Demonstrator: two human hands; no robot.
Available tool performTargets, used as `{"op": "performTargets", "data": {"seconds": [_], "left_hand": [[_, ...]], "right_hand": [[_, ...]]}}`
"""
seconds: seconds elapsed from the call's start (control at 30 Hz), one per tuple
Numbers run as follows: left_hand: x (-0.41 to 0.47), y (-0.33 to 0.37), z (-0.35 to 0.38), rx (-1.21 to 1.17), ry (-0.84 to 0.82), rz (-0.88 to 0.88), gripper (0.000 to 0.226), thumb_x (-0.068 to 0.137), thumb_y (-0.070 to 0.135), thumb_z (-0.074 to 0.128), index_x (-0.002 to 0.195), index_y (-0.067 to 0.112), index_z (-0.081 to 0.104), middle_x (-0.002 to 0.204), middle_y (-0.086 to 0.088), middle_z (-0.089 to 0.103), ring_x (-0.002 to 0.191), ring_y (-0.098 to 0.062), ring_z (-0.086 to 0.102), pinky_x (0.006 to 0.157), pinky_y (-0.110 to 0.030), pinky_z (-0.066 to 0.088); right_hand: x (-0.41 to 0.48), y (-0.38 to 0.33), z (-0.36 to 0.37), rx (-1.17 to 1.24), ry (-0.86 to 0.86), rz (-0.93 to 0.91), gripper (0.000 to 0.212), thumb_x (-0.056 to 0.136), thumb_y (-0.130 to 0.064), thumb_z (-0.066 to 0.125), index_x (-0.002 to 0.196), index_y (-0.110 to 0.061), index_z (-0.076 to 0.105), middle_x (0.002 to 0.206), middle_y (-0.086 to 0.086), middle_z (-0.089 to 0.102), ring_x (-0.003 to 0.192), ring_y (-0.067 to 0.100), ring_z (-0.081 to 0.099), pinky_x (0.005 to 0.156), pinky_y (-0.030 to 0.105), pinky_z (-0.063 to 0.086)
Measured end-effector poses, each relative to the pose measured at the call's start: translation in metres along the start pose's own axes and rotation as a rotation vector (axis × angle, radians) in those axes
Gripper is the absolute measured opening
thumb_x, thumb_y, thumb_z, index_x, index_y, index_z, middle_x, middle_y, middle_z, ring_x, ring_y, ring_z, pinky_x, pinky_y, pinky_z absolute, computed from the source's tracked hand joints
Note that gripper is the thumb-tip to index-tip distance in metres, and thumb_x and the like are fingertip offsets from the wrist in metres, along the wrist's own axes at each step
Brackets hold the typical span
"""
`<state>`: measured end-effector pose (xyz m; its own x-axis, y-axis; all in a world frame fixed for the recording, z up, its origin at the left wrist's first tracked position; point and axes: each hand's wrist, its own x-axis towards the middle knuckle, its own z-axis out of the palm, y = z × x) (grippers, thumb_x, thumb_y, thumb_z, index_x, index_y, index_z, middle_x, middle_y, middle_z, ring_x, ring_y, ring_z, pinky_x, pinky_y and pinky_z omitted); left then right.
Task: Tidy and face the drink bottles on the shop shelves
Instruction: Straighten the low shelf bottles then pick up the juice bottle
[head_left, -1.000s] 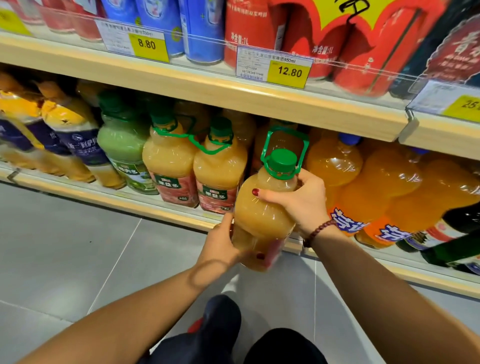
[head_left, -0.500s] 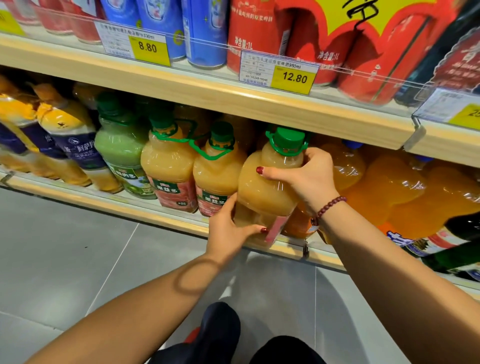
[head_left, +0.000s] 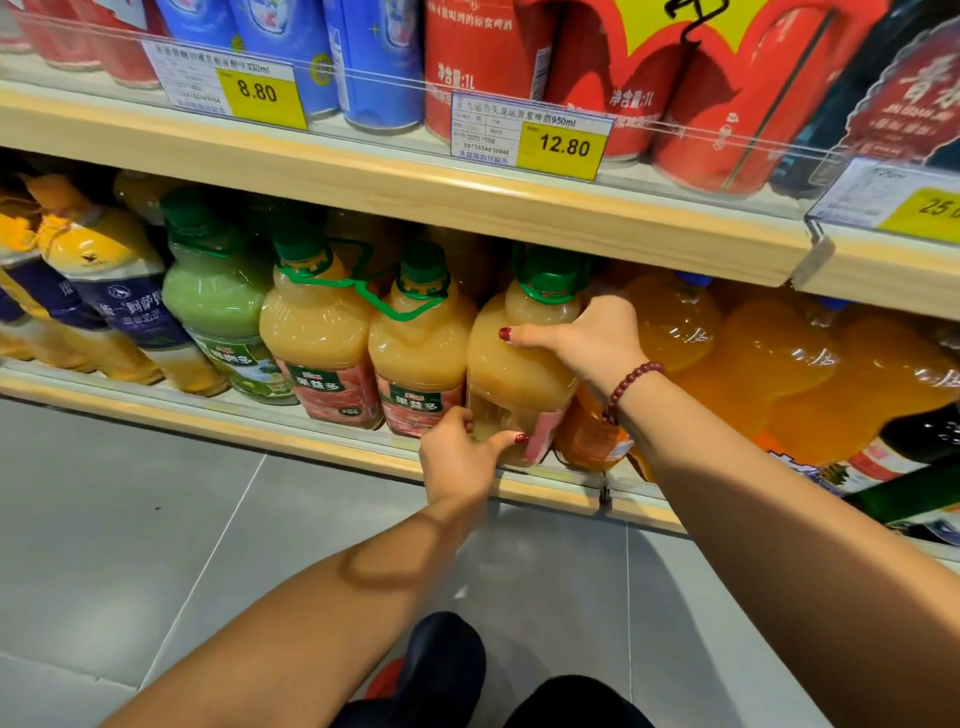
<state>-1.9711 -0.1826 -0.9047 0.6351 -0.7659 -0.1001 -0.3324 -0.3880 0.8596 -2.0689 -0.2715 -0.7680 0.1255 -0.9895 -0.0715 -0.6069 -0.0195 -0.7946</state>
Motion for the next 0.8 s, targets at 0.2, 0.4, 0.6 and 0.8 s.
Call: {"op": "performTargets", "data": {"seconds": [0.2,0.4,0.6,0.8], "left_hand": [[0.0,0.002,0.003,-0.015,0.019,0.073,0.046,0.064,0.037,0.085,0.097,0.011,0.069,0.086,-0.002,0.072,0.073,-0.014,0.057,0.068,-0.02,0.038],[0.004,0.003,0.001,0.053,-0.014,0.072,0.047,0.065,0.041,0.084,0.091,0.007,0.065,0.087,-0.009,0.072,0.082,-0.026,0.064,0.069,-0.023,0.038],[0.001,-0.002,0.004,0.039,-0.021,0.074,0.047,0.066,0.038,0.084,0.093,0.005,0.063,0.089,-0.011,0.071,0.084,-0.028,0.065,0.072,-0.029,0.046],[-0.003,-0.008,0.01,0.022,-0.022,0.076,0.051,0.068,0.035,0.083,0.104,0.004,0.064,0.095,-0.014,0.072,0.09,-0.032,0.065,0.08,-0.04,0.051]], "right_hand": [[0.001,0.001,0.003,-0.033,0.005,-0.033,0.053,0.054,-0.046,0.088,0.061,-0.016,0.044,0.065,-0.004,0.041,0.063,0.007,0.043,0.051,0.023,0.035],[-0.001,0.001,0.003,-0.041,-0.026,-0.042,0.05,0.056,-0.045,0.087,0.072,-0.011,0.053,0.08,0.004,0.056,0.083,0.019,0.056,0.066,0.033,0.052],[-0.009,0.006,0.006,-0.045,0.003,-0.098,0.054,0.056,-0.041,0.088,0.084,-0.011,0.053,0.088,0.003,0.057,0.087,0.018,0.055,0.067,0.03,0.048],[-0.006,0.009,0.008,-0.02,-0.041,-0.057,0.053,0.054,-0.037,0.09,0.085,-0.013,0.055,0.095,0.004,0.06,0.092,0.019,0.058,0.079,0.038,0.055]]}}
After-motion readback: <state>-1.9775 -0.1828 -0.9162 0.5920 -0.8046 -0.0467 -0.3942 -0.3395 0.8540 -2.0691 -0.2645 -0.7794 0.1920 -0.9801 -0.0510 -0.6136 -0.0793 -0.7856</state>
